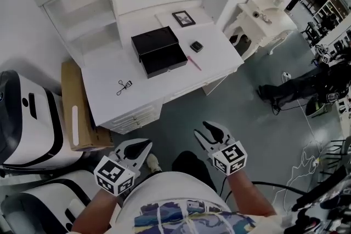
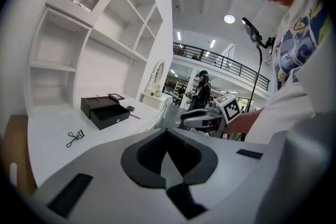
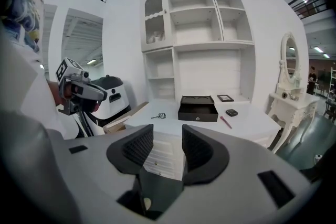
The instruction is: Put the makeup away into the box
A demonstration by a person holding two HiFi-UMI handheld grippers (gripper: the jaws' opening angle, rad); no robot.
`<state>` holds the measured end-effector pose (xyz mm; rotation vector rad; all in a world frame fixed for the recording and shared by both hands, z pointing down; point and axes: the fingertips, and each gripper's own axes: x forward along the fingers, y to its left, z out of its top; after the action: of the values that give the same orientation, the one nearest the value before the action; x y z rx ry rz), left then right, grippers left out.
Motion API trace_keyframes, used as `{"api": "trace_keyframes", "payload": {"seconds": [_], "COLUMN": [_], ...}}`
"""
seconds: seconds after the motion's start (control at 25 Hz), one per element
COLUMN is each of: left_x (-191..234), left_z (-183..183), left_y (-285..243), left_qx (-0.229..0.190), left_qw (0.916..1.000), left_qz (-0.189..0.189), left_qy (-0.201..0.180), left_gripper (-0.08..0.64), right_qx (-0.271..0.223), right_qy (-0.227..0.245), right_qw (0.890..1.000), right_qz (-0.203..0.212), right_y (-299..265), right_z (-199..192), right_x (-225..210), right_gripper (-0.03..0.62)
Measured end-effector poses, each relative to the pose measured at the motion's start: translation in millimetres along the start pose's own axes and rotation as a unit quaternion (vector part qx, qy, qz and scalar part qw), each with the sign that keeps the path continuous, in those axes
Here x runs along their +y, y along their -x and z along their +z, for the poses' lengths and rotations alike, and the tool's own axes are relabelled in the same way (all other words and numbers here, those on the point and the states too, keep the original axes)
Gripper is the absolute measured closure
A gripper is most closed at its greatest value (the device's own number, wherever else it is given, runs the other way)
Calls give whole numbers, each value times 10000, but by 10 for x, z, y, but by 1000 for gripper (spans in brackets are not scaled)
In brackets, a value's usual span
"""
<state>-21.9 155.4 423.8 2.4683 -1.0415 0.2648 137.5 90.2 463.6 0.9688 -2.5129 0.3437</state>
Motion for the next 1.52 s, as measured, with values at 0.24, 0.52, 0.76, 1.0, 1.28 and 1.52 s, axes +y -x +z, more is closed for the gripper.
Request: {"api": "trace_keyframes", "payload": {"seconds": [0.24,0.52,0.76,1.0,1.28,1.52], "left_x": [293,701,968,1160,1225,1232], "left_z": [163,449,836,1078,1225,1231], "left_y": [-120,-490,-928,-1264,-1495,-1509], "left_qx": [-107,-75,-162,-140,-96,13], "left_qw": [9997,9982,9954,9923,9864,9795], "left_qz": [160,588,917,1198,1608,1974], "left_qy": [121,114,242,292,319,390], "left_gripper": [546,547,546,546,546,546], "right_qx": [5,150,271,515,800,975], "right_qy": [50,140,295,264,223,343], "right_qw": [10000,9998,9990,9981,9961,9940], "right_qz": [-52,57,210,215,305,358], "right_y": [-369,-984,-1552,-2022,-2542,-2953], "right_z": [187,322,451,321,104,23], "right_x": [-432,-1276,-2072,-2802,-3406,-3672], "right_gripper": [407,403,390,369,343,307]}}
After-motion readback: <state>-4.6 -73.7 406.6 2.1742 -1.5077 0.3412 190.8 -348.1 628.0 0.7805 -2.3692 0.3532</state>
